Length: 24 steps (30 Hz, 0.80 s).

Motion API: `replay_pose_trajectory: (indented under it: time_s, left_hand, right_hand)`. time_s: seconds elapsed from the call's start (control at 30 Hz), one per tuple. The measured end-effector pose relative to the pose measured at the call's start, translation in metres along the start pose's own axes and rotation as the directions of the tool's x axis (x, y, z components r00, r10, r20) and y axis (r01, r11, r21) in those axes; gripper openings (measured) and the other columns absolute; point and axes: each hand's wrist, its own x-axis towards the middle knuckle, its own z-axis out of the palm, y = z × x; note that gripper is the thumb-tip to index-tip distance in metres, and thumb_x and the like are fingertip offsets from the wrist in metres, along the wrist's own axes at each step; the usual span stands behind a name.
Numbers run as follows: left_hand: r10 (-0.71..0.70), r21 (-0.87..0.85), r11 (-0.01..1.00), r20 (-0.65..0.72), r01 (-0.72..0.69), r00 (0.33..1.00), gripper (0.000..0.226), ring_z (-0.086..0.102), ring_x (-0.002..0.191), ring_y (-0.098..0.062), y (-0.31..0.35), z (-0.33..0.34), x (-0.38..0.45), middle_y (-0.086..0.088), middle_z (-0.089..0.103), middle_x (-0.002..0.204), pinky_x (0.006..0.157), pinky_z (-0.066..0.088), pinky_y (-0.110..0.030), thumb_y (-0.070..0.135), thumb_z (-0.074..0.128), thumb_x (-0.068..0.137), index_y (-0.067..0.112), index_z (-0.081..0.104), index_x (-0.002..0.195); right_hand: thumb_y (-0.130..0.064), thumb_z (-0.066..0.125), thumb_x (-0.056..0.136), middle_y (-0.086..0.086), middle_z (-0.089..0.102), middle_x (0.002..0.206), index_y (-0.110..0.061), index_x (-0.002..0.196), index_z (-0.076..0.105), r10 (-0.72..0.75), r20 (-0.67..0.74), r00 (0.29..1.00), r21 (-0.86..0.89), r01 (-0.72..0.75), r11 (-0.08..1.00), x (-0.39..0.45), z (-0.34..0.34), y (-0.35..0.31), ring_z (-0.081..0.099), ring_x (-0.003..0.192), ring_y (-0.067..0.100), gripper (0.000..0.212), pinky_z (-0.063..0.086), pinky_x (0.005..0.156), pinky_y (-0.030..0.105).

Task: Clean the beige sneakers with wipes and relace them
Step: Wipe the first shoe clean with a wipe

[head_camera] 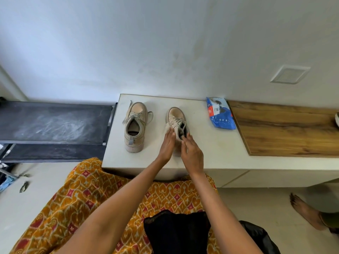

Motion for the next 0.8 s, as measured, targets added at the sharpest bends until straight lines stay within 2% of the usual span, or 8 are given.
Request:
replay_pose_trajectory:
  time_s: [0.17, 0.23, 0.37, 0.47, 0.57, 0.63, 0.7, 0.8]
  left_hand:
    - [0.174, 0.086, 0.981, 0.029, -0.175, 0.984, 0.061, 0.012, 0.142, -0.001, 0.007, 0.008, -0.012, 0.006, 0.018, 0.155, 0.112, 0.011, -0.012, 0.044, 0.030, 0.097, 0.014, 0.020, 0.150]
    - [0.197, 0.060, 0.978, 0.013, -0.198, 0.980, 0.062, 0.012, 0.142, 0.001, -0.002, 0.008, -0.022, 0.009, 0.018, 0.154, 0.112, 0.011, -0.011, 0.045, 0.030, 0.096, 0.016, 0.020, 0.150]
    - [0.054, -0.109, 0.992, -0.081, -0.063, 0.995, 0.046, 0.019, 0.142, -0.009, -0.010, 0.006, -0.014, 0.000, 0.023, 0.154, 0.118, 0.015, -0.032, 0.025, 0.031, 0.103, 0.014, 0.025, 0.147]
    - [-0.069, -0.195, 0.980, -0.144, 0.039, 0.987, 0.049, 0.027, 0.139, -0.014, -0.005, 0.004, 0.003, -0.003, 0.029, 0.152, 0.116, 0.024, -0.035, 0.008, 0.033, 0.100, 0.016, 0.025, 0.148]
    - [-0.174, -0.257, 0.962, -0.315, 0.092, 0.933, 0.053, 0.051, 0.118, -0.022, -0.005, -0.003, 0.021, -0.012, 0.050, 0.132, 0.097, 0.046, -0.033, -0.002, 0.040, 0.093, 0.017, 0.031, 0.141]
    - [-0.270, -0.300, 0.942, -0.426, 0.147, 0.864, 0.054, 0.056, 0.104, -0.022, -0.004, -0.007, 0.028, -0.011, 0.054, 0.119, 0.082, 0.049, -0.029, -0.004, 0.047, 0.090, 0.016, 0.035, 0.138]
    - [-0.379, -0.382, 0.899, -0.436, 0.214, 0.816, 0.053, 0.055, 0.100, -0.021, -0.003, -0.007, 0.033, -0.010, 0.054, 0.117, 0.080, 0.049, -0.029, -0.003, 0.052, 0.089, 0.012, 0.037, 0.138]
    - [-0.470, -0.419, 0.853, -0.356, 0.311, 0.808, 0.044, 0.058, 0.103, -0.024, -0.007, -0.008, 0.041, -0.013, 0.058, 0.121, 0.080, 0.050, -0.030, 0.002, 0.058, 0.089, 0.000, 0.047, 0.132]
  right_hand:
    - [-0.034, 0.039, 0.099, 0.015, 0.056, 0.133, -0.007, 0.120, 0.062, -0.009, -0.005, 1.000, 0.058, 0.010, 0.998, -0.003, -0.002, -0.001, 0.049, 0.128, 0.023, 0.041, 0.041, 0.097, 0.026]
    - [-0.032, 0.040, 0.099, 0.015, 0.056, 0.133, -0.007, 0.120, 0.062, -0.015, -0.017, 1.000, 0.069, 0.016, 0.997, -0.003, 0.000, 0.000, 0.049, 0.128, 0.024, 0.040, 0.042, 0.097, 0.028]
    - [-0.017, 0.048, 0.098, 0.013, 0.055, 0.134, -0.008, 0.122, 0.061, -0.003, 0.001, 1.000, 0.056, 0.003, 0.998, -0.001, 0.003, 0.005, 0.050, 0.128, 0.023, 0.029, 0.040, 0.098, 0.025]
    - [-0.018, 0.048, 0.098, 0.013, 0.055, 0.134, -0.008, 0.122, 0.061, -0.005, 0.000, 1.000, 0.066, 0.005, 0.998, -0.001, 0.002, 0.005, 0.050, 0.127, 0.022, 0.029, 0.039, 0.098, 0.023]
    - [-0.017, 0.048, 0.098, 0.013, 0.055, 0.134, -0.008, 0.122, 0.061, -0.003, -0.014, 1.000, 0.075, 0.004, 0.997, -0.001, 0.002, 0.006, 0.051, 0.126, 0.022, 0.029, 0.039, 0.098, 0.022]
    - [-0.017, 0.049, 0.098, 0.012, 0.055, 0.134, -0.008, 0.123, 0.062, -0.011, -0.026, 1.000, 0.069, 0.013, 0.998, -0.001, 0.002, 0.005, 0.051, 0.126, 0.022, 0.029, 0.039, 0.097, 0.021]
    - [-0.019, 0.050, 0.097, 0.012, 0.055, 0.134, -0.008, 0.122, 0.062, -0.003, -0.025, 1.000, 0.089, 0.005, 0.996, -0.001, 0.003, 0.006, 0.051, 0.126, 0.022, 0.029, 0.043, 0.097, 0.024]
    - [-0.035, 0.055, 0.093, 0.008, 0.059, 0.131, -0.012, 0.115, 0.063, 0.013, 0.012, 1.000, 0.124, -0.015, 0.992, 0.000, 0.002, 0.008, 0.057, 0.119, 0.018, 0.033, 0.050, 0.089, 0.024]
